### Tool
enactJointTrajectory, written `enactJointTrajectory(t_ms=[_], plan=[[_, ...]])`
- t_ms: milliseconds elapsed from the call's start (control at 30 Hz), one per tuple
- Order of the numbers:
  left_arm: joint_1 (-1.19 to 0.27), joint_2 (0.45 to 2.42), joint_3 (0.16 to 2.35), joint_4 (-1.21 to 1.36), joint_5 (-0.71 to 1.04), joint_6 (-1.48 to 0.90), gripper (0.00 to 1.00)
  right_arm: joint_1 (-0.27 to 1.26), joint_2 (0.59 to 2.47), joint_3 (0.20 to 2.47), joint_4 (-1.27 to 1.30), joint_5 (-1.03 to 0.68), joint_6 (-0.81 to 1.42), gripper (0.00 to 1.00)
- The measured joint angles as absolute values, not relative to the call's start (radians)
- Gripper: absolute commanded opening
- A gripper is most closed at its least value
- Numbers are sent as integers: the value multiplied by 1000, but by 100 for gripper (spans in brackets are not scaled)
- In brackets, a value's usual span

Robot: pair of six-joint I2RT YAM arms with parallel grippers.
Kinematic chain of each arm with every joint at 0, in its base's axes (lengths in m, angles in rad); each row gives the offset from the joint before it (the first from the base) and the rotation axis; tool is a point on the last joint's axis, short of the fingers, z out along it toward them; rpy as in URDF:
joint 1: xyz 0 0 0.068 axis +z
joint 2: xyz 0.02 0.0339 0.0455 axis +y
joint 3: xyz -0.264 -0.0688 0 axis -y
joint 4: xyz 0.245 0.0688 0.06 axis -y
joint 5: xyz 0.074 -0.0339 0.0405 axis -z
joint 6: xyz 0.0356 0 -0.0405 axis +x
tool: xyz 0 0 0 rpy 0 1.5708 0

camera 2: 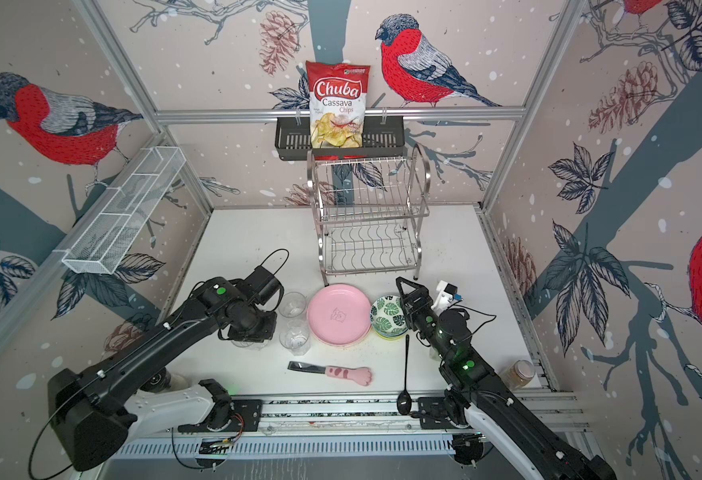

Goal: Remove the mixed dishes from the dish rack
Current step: 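Lower the clear glass onto the table beside the other glasses with left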

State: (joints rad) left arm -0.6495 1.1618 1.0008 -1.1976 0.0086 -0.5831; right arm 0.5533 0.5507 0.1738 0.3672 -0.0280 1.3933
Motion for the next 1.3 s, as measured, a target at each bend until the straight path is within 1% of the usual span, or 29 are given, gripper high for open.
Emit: enactJointTrajectory(t_ms=[133,500,700,1300], plan=[[-649,1139,917,-1163,75,-608,0,553,535,174,366,-28,1394,99],[-680,1138,826,-1072,153,-651,0,553,533,174,366,-28,1395,99],[-702,1162,803,-1045,157,-656,0,553,533,173,366,-28,1398,100],[-709,1219,800,-999,155,-654,0,550,532,164,366,-27,1398,99]])
